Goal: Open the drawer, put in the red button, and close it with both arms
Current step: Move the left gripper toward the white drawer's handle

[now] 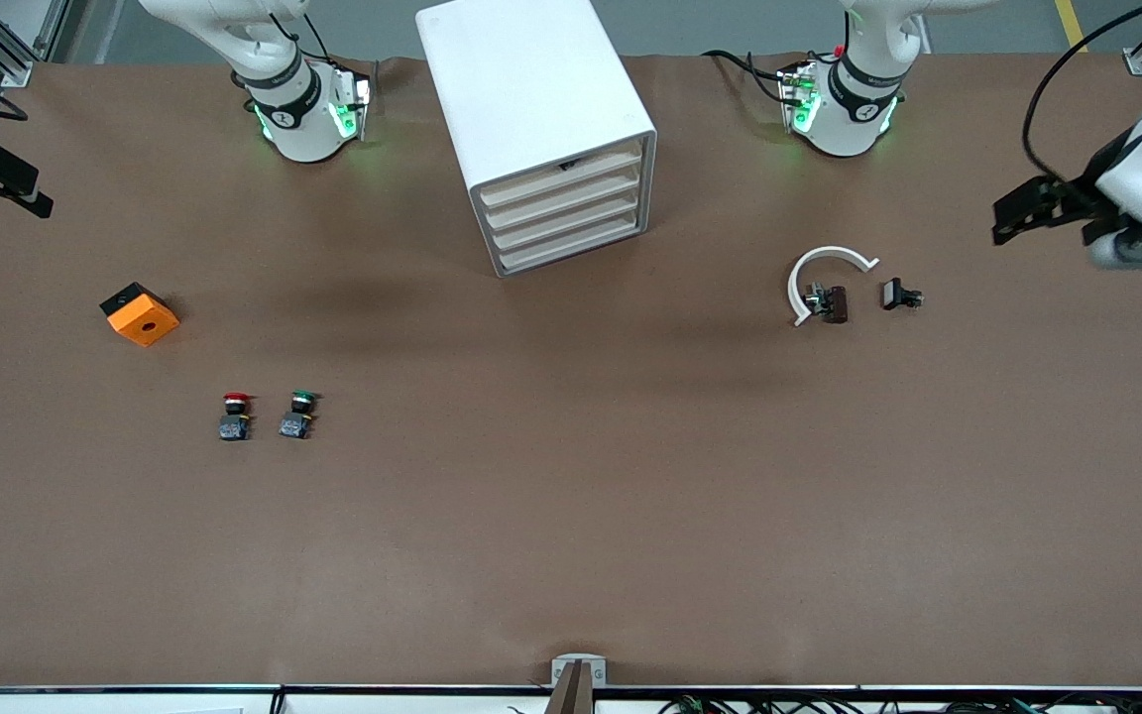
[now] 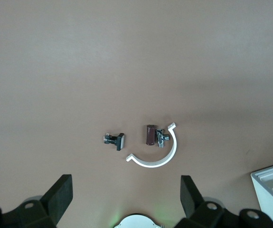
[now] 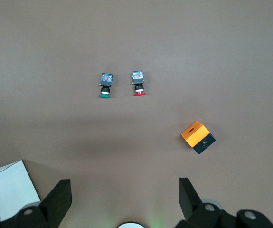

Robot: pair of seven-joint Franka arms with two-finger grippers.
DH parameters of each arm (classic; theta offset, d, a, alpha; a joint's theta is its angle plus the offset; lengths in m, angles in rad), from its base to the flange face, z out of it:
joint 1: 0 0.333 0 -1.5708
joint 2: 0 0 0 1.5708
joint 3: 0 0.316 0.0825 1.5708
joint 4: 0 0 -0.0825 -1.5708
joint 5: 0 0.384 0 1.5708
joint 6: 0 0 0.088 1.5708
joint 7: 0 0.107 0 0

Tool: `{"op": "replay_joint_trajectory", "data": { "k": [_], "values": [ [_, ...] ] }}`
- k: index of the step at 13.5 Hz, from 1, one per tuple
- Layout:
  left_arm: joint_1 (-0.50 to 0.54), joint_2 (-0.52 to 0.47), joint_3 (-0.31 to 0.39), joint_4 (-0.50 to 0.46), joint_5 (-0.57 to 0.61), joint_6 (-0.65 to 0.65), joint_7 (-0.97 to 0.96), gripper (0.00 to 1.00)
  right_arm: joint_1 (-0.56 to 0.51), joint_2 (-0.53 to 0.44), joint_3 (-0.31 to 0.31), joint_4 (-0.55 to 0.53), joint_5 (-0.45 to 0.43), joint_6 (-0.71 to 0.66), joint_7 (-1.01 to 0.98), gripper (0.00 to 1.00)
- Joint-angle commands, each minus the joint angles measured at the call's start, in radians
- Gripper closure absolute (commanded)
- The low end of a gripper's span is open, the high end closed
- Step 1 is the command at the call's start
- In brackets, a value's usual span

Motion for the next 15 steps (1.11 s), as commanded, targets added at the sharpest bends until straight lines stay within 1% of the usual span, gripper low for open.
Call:
{"op": "replay_joint_trajectory", "data": {
  "k": [1, 3, 4, 6, 8, 11, 13, 15],
  "values": [
    [-0.023, 0.086, -0.023, 0.031, -0.008, 0.037, -0.002, 0.0, -0.028, 0.002, 0.005, 0.043, 0.014, -0.017, -0.001, 0.0],
    [-0.025, 0.164, -0.056, 0.028, -0.008, 0.077, -0.009, 0.0, -0.03, 0.006, 0.006, 0.046, 0.006, -0.017, -0.001, 0.0],
    [-0.026, 0.201, -0.059, 0.022, -0.008, 0.096, -0.038, 0.0, -0.03, 0.013, 0.006, 0.046, 0.005, -0.018, -0.001, 0.0],
    [-0.041, 0.254, -0.06, 0.02, -0.008, 0.11, -0.128, 0.0, -0.047, 0.024, 0.006, 0.04, 0.006, -0.025, -0.006, 0.0],
    [-0.066, 0.281, -0.06, 0.009, -0.007, 0.11, -0.257, 0.0, -0.052, 0.071, 0.006, 0.034, 0.006, -0.028, -0.007, 0.0],
    [-0.13, 0.317, -0.062, -0.015, -0.011, 0.099, -0.566, 0.0, -0.091, 0.188, 0.006, 0.049, 0.018, -0.012, -0.009, 0.0],
    [-0.185, 0.367, -0.076, -0.015, -0.011, 0.082, -0.839, 0.0, -0.095, 0.217, 0.006, 0.05, 0.011, 0.003, -0.01, 0.0],
    [-0.259, 0.428, -0.076, -0.017, -0.011, 0.082, -1.022, 0.0, -0.091, 0.249, 0.006, 0.041, 0.005, 0.046, -0.009, 0.0]
  ]
}}
